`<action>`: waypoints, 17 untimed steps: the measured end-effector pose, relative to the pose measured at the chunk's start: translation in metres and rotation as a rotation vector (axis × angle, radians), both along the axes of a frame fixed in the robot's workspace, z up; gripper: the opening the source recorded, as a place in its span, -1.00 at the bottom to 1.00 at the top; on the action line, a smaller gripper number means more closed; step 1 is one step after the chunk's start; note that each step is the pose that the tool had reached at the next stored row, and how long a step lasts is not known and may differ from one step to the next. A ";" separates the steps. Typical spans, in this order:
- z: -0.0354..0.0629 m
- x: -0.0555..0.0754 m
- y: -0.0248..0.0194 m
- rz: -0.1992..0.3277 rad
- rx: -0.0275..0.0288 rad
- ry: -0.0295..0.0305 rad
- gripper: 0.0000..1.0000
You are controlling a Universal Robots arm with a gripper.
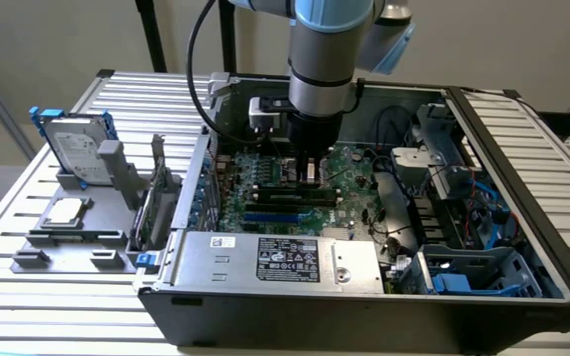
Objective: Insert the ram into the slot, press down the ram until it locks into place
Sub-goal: 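Insert the ram into the slot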
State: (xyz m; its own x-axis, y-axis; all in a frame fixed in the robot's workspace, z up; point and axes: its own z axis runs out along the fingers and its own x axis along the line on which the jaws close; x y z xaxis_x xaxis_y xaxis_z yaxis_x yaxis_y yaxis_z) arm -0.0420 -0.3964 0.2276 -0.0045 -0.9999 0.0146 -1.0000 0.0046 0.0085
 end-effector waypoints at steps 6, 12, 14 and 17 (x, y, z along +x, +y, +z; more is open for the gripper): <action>0.0001 0.000 0.0000 0.000 0.0001 0.0000 -0.62; 0.0135 0.000 0.0000 0.000 -0.0001 0.0011 -0.62; 0.0174 0.000 0.0000 0.000 0.0001 0.0012 -0.65; 0.0185 -0.001 0.0001 0.000 0.0003 0.0011 -0.80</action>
State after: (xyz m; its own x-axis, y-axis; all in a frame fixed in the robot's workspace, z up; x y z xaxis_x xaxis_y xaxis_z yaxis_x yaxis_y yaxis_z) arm -0.0435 -0.3964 0.2461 -0.0045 -0.9999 0.0143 -0.9999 0.0047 0.0096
